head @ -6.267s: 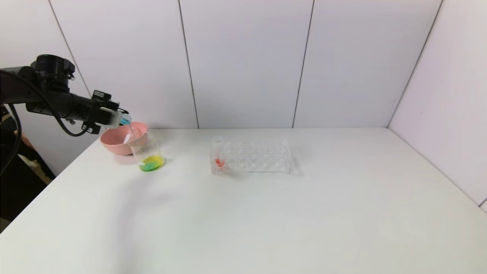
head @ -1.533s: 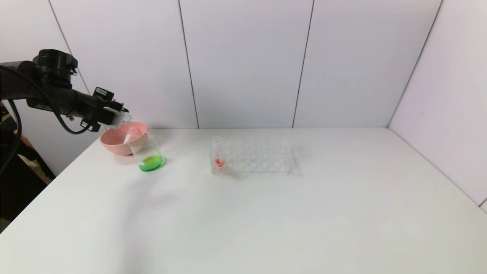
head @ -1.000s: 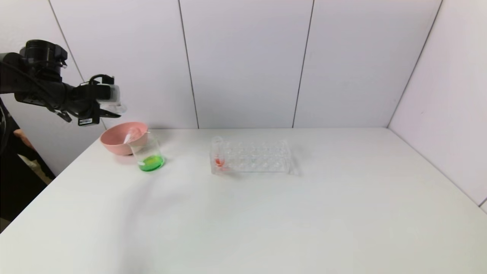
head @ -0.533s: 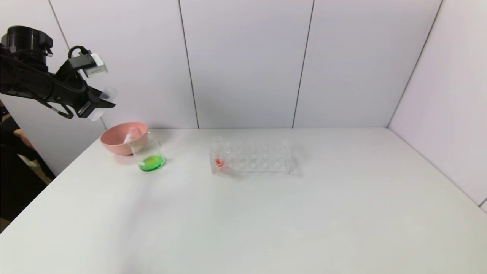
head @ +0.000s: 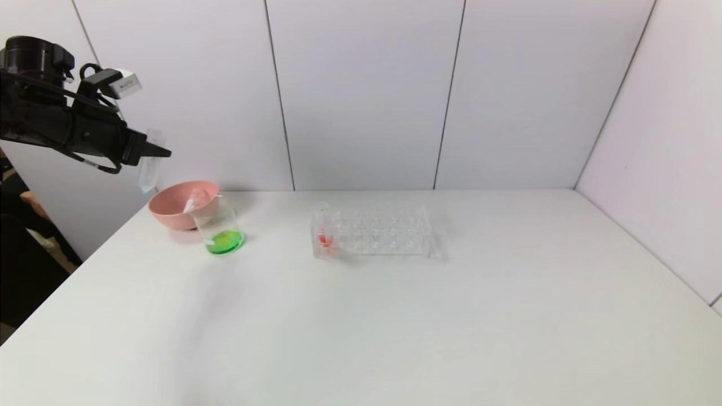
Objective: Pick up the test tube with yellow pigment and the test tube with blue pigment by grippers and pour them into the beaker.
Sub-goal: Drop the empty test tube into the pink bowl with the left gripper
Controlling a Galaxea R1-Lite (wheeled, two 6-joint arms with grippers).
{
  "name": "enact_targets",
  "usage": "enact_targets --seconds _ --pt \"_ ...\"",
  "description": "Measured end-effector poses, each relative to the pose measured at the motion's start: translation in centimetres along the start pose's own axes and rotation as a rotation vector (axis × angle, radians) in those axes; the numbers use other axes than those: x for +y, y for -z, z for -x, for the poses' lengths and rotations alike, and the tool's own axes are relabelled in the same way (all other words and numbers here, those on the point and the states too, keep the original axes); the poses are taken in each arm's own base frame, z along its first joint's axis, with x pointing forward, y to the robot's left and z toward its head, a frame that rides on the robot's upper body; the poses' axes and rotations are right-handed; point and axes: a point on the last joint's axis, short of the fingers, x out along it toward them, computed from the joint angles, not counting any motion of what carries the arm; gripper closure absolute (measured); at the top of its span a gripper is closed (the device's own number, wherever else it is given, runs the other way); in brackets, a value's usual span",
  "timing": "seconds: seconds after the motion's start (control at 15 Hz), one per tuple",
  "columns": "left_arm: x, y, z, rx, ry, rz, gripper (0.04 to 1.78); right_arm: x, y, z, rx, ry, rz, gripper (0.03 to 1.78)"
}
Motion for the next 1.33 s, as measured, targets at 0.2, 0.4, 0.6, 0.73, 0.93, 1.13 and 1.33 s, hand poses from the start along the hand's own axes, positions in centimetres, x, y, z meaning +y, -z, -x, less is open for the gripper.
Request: enact_targets --seconds 0.2,0.4,0.6,0.73,0.93,1.13,1.33 --pt "-0.1 0.3 -0.1 0.007 0.000 0.146 1.37 0.0 0.0 0.0 0.000 0.000 0.000 0.10" --pt "0.1 0.2 -0.2 -0.004 -0.013 0.247 1.37 0.0 0.0 0.0 0.000 0.000 0.000 0.10" --pt "1.0 0.3 -0.8 -0.053 -0.041 0.236 1.37 0.0 0.0 0.0 -0.001 0.000 0.000 0.10" --pt "1.7 0.7 -1.8 -0.098 -0.062 0.218 1.37 0.0 0.0 0.0 0.000 0.000 0.000 0.10" --pt "2.6 1.3 -3.3 -0.179 -0.100 0.218 1.37 0.0 0.0 0.0 0.000 0.000 0.000 0.10" --pt "3.2 1.7 -4.7 -0.246 -0.131 0.187 1.37 0.0 0.0 0.0 -0.001 -0.001 0.000 0.10" --pt "3.7 2.6 -6.1 -0.284 -0.147 0.168 1.37 0.0 0.0 0.0 -0.001 0.000 0.000 0.10"
